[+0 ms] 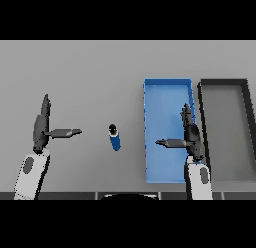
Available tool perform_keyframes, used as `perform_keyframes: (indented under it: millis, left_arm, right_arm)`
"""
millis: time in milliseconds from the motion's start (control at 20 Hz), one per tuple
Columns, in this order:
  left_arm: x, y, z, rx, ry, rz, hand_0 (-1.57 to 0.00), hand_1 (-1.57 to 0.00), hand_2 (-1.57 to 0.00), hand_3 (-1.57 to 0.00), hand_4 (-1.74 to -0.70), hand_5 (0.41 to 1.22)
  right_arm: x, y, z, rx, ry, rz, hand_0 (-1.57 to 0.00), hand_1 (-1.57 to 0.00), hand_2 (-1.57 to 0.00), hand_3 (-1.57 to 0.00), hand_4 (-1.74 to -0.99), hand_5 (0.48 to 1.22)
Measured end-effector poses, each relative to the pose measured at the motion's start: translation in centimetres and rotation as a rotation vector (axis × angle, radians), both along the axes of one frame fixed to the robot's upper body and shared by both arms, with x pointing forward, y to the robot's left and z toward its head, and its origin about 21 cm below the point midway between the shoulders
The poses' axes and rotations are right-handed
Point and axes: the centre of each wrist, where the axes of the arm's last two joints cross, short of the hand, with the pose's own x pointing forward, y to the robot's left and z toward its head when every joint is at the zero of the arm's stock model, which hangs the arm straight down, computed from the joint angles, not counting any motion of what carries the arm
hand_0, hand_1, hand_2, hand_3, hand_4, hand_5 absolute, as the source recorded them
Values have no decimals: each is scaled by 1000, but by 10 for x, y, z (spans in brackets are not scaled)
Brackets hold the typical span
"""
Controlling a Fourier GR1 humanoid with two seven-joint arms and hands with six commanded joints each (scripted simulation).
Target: Pick up the blue pipe and place it into the blue bin.
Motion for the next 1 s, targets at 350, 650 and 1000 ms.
perform_keyframes:
  millis: [350,650,1000]
  left_arm:
    - [-3,6,-4,79,-8,-118,1,1,1,1,-963,592]
    - [-6,27,-4,162,9,-313,1,1,1,1,-960,593]
    - [-30,14,4,153,53,-576,1,1,1,1,-1071,522]
  right_arm:
    - [0,-24,9,-143,-103,31,1,1,1,1,-1201,628]
    - [-19,-28,13,-305,-134,96,1,1,1,1,-1203,625]
    - [-13,-27,20,-318,-134,110,1,1,1,1,-1174,616]
